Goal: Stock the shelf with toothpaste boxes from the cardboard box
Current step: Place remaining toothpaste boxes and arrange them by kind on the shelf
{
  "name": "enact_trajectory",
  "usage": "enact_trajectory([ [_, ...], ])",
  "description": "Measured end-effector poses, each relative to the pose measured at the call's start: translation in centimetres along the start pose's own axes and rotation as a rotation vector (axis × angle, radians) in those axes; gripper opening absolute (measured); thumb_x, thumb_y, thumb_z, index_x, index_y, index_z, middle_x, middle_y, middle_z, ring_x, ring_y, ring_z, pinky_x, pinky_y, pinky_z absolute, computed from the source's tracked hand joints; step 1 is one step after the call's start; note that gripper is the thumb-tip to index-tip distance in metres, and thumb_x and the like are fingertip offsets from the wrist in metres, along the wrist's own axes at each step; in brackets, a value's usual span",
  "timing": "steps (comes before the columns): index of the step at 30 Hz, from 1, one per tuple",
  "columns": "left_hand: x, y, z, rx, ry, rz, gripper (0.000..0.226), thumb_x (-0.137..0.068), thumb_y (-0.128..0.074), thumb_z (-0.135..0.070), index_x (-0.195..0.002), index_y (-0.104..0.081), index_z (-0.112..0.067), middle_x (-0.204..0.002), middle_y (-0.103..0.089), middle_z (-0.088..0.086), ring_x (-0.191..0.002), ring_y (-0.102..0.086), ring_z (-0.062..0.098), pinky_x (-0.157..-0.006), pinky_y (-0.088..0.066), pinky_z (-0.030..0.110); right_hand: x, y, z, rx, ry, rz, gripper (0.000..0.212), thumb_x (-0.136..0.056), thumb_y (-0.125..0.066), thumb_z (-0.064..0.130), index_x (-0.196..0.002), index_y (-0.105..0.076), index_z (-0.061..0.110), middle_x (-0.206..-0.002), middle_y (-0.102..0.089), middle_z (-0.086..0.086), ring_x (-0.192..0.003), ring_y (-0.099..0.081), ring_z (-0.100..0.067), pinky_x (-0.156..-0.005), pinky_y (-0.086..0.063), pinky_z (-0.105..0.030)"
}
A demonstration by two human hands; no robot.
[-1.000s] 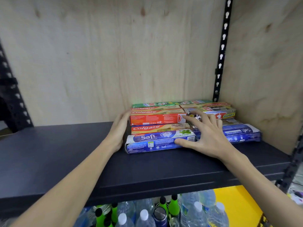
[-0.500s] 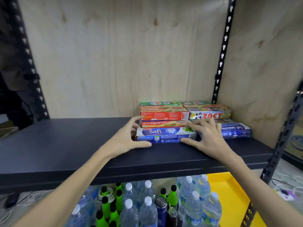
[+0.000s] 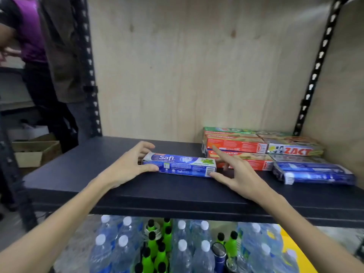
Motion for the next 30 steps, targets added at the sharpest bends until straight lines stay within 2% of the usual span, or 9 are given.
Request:
enact_trajectory([
  [5,1.2,6.7,4.9,-0.049,0.07,-0.11,0.054,-0.079,-0.086,-0.032,-0.123,-0.055,-0.034,-0.121,-0.067,-0.017,-0.113,-0.064,0.001,-0.105,-0.05,0.035,-5.9,-5.7,3.8,0.015,0.062,0.01,0.075,-0.087,-0.048,0.076,-0.153,-0.041,0.041,-0.09,-0.067,0.005,-0.077,-0.054,-0.007,-0.078,-0.045,-0.028],
  [8,1.1,9.5,7.1,-0.066,0.097,-0.15,0.053,-0.08,-0.085,-0.033,-0.123,-0.055,-0.034,-0.12,-0.067,-0.017,-0.112,-0.064,0.0,-0.102,-0.052,0.033,-9.1,-8.8,6.7,0.024,0.097,-0.01,0.072,-0.09,-0.062,0.063,-0.154,-0.041,0.037,-0.09,-0.062,0.012,-0.086,-0.053,-0.007,-0.082,-0.045,-0.028],
  [10,0.5,10.6,8.5,-0.071,0.116,-0.182,0.052,-0.081,-0.084,-0.031,-0.124,-0.056,-0.032,-0.119,-0.067,-0.016,-0.109,-0.065,0.001,-0.099,-0.053,0.031,-11.2,-10.6,7.7,0.027,0.1,-0.036,0.069,-0.092,-0.067,0.054,-0.153,-0.044,0.032,-0.096,-0.069,0.007,-0.094,-0.058,-0.013,-0.087,-0.048,-0.033],
  [13,-0.9,12.0,10.5,-0.088,0.149,-0.236,0.052,-0.082,-0.083,-0.026,-0.126,-0.056,-0.027,-0.12,-0.068,-0.013,-0.107,-0.066,0.002,-0.1,-0.052,0.031,-14.2,-13.1,7.6,0.034,0.097,-0.003,0.065,-0.092,-0.064,0.057,-0.15,-0.049,0.032,-0.105,-0.071,0.002,-0.1,-0.062,-0.017,-0.092,-0.051,-0.038],
  [16,-2.7,12.9,12.1,-0.103,0.187,-0.311,0.062,-0.084,-0.082,-0.023,-0.136,-0.049,-0.019,-0.116,-0.066,-0.017,-0.103,-0.065,0.001,-0.1,-0.05,0.028,-17.2,-15.2,7.4,-0.02,0.117,0.024,0.062,-0.09,-0.061,0.062,-0.145,-0.055,0.033,-0.115,-0.073,0.011,-0.096,-0.065,-0.006,-0.091,-0.054,-0.033],
  [19,-4.5,13.4,13.4,-0.127,0.213,-0.435,0.076,-0.084,-0.082,-0.02,-0.147,-0.04,-0.012,-0.115,-0.068,-0.009,-0.107,-0.065,0.013,-0.099,-0.047,0.028,-19.7,-16.9,7.7,-0.054,0.125,0.06,0.054,-0.093,-0.06,0.058,-0.142,-0.055,0.036,-0.104,-0.073,0.014,-0.083,-0.063,-0.002,-0.085,-0.055,-0.031],
  [24,-7.0,14.8,14.7,-0.208,0.237,-0.563,0.055,-0.073,-0.09,-0.027,-0.117,-0.06,-0.019,-0.101,-0.069,0.005,-0.088,-0.069,0.019,-0.087,-0.058,0.043,-22.6,-18.5,7.2,-0.117,0.136,0.043,0.045,-0.094,-0.066,0.048,-0.136,-0.059,0.035,-0.102,-0.074,0.007,-0.085,-0.068,-0.01,-0.084,-0.057,-0.037],
  [26,-7.6,15.0,14.9,-0.241,0.23,-0.567,0.049,-0.07,-0.091,-0.031,-0.107,-0.061,-0.02,-0.094,-0.068,0.004,-0.083,-0.068,0.018,-0.081,-0.059,0.042,-23.5,-19.0,6.6,-0.124,0.119,0.03,0.051,-0.094,-0.068,0.047,-0.142,-0.056,0.034,-0.106,-0.075,0.005,-0.087,-0.069,-0.011,-0.086,-0.057,-0.038],
  [30,-8.7,15.6,15.5,-0.246,0.244,-0.602,0.046,-0.072,-0.091,-0.024,-0.107,-0.062,-0.013,-0.085,-0.064,0.001,-0.083,-0.066,0.021,-0.082,-0.057,0.04,-25.1,-19.9,6.6,-0.1,0.123,0.05,0.068,-0.095,-0.068,0.043,-0.155,-0.038,0.036,-0.111,-0.073,0.005,-0.091,-0.066,-0.013,-0.091,-0.055,-0.039],
])
Point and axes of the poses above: each hand's wrist, its own x-axis away from the middle knuckle, its own y-axis out of the back of the hand, z = x × y, the point moved 1 cm from there along -x, towards the middle knuckle
